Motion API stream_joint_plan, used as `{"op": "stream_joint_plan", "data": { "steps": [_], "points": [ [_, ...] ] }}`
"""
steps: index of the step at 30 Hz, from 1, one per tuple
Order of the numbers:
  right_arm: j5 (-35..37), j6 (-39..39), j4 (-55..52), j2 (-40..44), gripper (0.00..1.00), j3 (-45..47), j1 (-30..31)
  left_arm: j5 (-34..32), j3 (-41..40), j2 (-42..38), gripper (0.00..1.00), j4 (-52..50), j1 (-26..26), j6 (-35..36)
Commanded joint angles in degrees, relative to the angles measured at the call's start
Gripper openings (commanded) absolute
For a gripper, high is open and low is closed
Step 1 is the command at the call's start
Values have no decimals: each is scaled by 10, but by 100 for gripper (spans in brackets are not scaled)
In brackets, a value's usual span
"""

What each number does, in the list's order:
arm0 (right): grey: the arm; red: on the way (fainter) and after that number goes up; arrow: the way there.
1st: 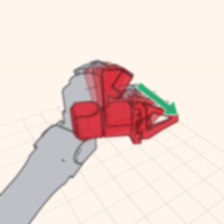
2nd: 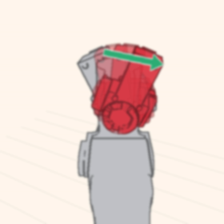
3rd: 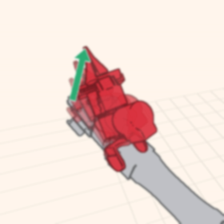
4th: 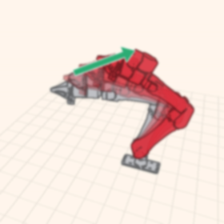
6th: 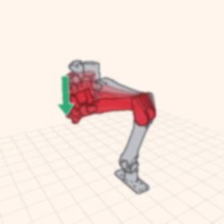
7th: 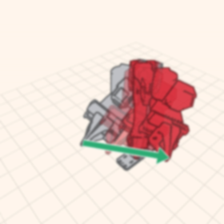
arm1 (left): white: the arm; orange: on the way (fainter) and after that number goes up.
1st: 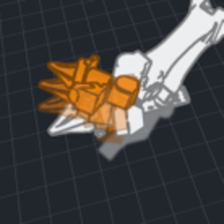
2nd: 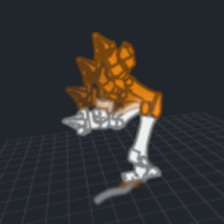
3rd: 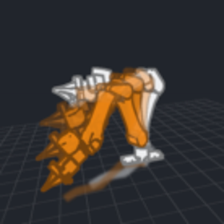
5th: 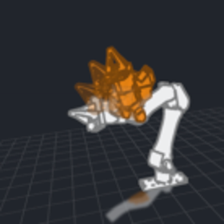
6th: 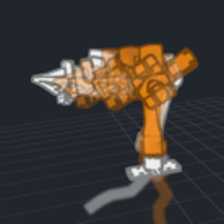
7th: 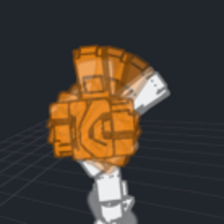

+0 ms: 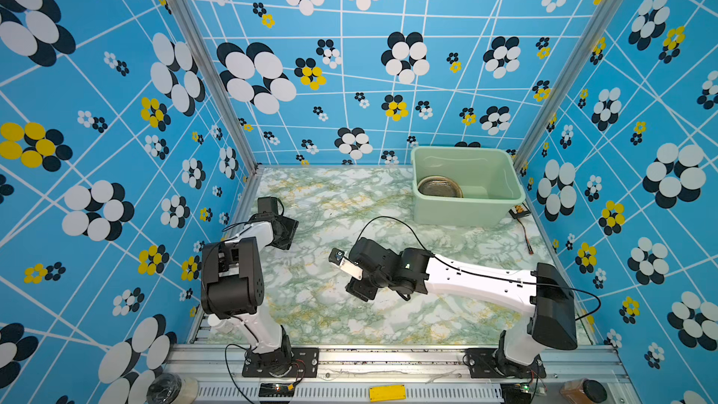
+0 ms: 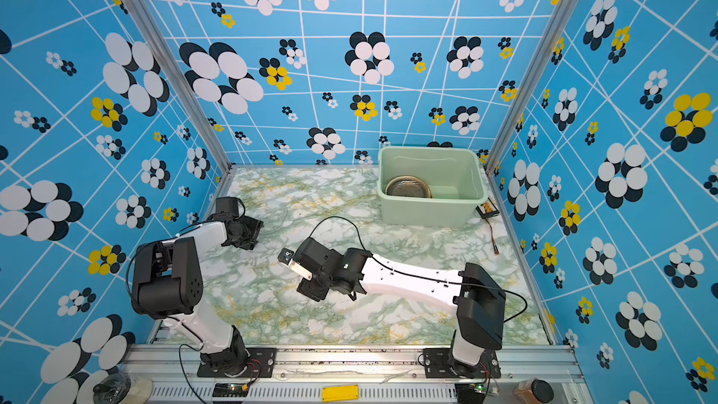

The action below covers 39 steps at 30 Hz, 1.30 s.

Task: Place the plates into the plastic bin on the countertop
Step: Pick up the plate from the middle-left of the table.

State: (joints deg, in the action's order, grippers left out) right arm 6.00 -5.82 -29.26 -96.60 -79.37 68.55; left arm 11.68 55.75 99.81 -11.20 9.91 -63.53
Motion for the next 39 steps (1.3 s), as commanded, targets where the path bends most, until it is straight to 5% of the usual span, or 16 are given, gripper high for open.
{"op": "stream_joint_plan", "data": {
  "steps": [1, 7, 21, 31, 35, 39],
  "points": [
    [21, -3, -31, -11, 70, -29, 1, 1, 24, 23, 52, 7, 5, -2],
    [41, 11, -51, -13, 68, -46, 1, -16, 50, 46, 44, -11, 1, 11],
    [92, 58, -108, 0, 62, -76, 1, -31, 44, 52, 0, -47, -2, 51],
    [158, 138, -58, 72, 64, -71, 1, -38, -12, -21, 0, -67, -13, 70],
    [188, 208, -41, 112, 66, -64, -12, -45, -43, -61, 0, -68, -46, 84],
    [147, 314, -78, 135, 66, -81, -62, -48, -65, -100, 0, -66, -94, 126]
  ]
}}
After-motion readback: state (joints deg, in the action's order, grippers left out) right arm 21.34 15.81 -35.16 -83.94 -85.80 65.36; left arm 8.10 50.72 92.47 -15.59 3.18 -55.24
